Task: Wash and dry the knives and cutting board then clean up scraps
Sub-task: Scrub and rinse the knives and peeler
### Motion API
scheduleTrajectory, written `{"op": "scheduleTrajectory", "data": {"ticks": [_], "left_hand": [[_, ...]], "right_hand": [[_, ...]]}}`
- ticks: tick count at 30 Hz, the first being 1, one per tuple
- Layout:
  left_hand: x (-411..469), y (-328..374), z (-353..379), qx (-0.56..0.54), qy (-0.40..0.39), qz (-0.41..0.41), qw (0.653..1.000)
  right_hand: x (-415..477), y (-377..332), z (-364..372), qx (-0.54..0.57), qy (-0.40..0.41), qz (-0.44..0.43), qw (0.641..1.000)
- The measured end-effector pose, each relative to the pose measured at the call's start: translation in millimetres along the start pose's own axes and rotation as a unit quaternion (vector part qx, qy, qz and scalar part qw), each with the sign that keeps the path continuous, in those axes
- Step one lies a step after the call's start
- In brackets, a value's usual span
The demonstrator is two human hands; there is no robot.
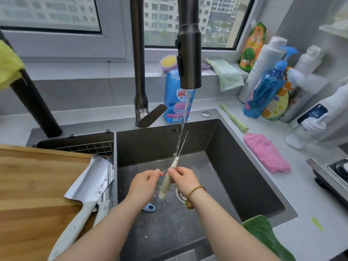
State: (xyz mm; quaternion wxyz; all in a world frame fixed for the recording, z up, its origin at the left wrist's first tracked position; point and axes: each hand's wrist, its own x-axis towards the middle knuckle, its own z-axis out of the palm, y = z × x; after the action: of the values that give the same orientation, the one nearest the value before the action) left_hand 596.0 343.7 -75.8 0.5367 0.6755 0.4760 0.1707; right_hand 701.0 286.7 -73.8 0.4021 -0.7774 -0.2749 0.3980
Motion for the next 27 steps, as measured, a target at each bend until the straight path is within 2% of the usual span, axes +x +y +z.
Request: {"op": "scheduleTrajectory", "data": {"ticks": [4, 8, 12, 18, 23, 27], "left_hand": [[9.7, 14.0, -1.1, -0.07, 0.004, -0.022, 0.997], [17.1, 33.1, 12.4, -0.139, -0.049, -0.033, 0.989], [23.1, 41.9, 25.2, -0.206, -0.029, -0.098, 0.973], [26.4, 47.5, 30.7, -0.267, -0.015, -0.143, 0.953], [23.7, 42.7, 32.0, -0.243, -0.038, -0.126, 0.961], [24.0, 42.9, 28.1, -0.257, -0.026, -0.16, 0.953]], "right_hand": [[-3.9, 2.8, -23.4, -0.255, 0.046, -0.035, 0.965], [-8.4, 2.3, -39.7, -0.368, 0.057, -0.067, 0.926], [-14.2, 6.0, -44.7, -0.388, 0.058, -0.08, 0.916], [-18.3, 10.6, -50.9, -0.381, 0.074, -0.085, 0.918], [-17.6, 13.8, -49.2, -0.384, 0.07, -0.093, 0.916], [-15.9, 18.4, -47.0, -0.366, 0.066, -0.092, 0.923]]}}
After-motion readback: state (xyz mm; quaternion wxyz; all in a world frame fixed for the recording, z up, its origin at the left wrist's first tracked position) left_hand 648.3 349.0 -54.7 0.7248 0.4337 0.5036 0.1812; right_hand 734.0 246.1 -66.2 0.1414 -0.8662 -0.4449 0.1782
